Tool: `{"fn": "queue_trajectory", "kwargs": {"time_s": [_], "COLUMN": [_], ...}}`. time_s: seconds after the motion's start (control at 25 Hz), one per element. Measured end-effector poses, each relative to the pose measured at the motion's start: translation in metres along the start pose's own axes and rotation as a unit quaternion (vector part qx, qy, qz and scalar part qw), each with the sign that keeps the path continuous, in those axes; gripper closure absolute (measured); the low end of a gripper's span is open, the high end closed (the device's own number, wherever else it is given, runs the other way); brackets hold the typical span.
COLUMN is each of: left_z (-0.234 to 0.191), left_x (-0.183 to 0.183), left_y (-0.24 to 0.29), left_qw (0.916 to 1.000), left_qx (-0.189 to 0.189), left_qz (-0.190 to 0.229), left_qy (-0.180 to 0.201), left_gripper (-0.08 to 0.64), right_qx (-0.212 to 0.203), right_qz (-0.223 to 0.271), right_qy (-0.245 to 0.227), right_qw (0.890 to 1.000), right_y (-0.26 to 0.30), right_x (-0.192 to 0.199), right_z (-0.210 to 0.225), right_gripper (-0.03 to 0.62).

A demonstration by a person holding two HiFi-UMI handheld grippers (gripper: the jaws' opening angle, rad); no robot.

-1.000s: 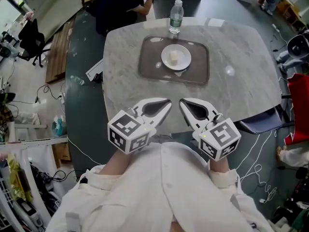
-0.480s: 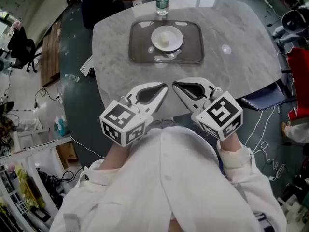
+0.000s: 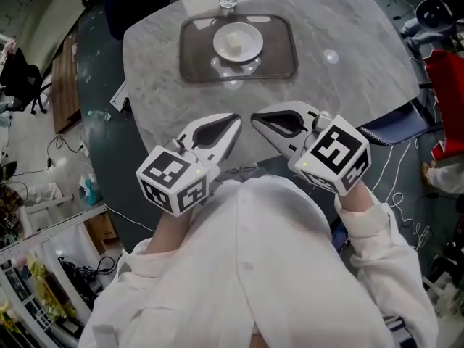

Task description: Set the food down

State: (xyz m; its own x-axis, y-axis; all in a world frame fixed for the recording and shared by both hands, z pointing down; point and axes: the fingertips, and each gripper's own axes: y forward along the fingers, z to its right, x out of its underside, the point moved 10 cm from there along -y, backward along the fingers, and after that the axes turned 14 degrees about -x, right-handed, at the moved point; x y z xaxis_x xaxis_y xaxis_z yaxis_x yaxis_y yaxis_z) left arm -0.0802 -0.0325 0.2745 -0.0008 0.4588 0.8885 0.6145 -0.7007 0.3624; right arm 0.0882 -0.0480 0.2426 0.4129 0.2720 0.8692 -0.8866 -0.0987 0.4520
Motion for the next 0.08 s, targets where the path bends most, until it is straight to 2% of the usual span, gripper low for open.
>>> {"fn": "queue_trajectory", "kwargs": {"time_s": [0.08], "left_z": [-0.0031], "left_x": [0.0015], "left_y": [-0.0012], "left_qw": [1.0000], "left_qx": [-0.004], "left_qz": [0.001], "left_qy": [-0.005], "left_gripper": [0.534], "right_qx": [-0.003], "right_qz": [-0.001], "right_qy": [-0.007], "right_qw": [1.000], "right_y": [0.0020], "right_x": [-0.0037], "right_z": [-0.0004], "right_gripper": [0.590]}}
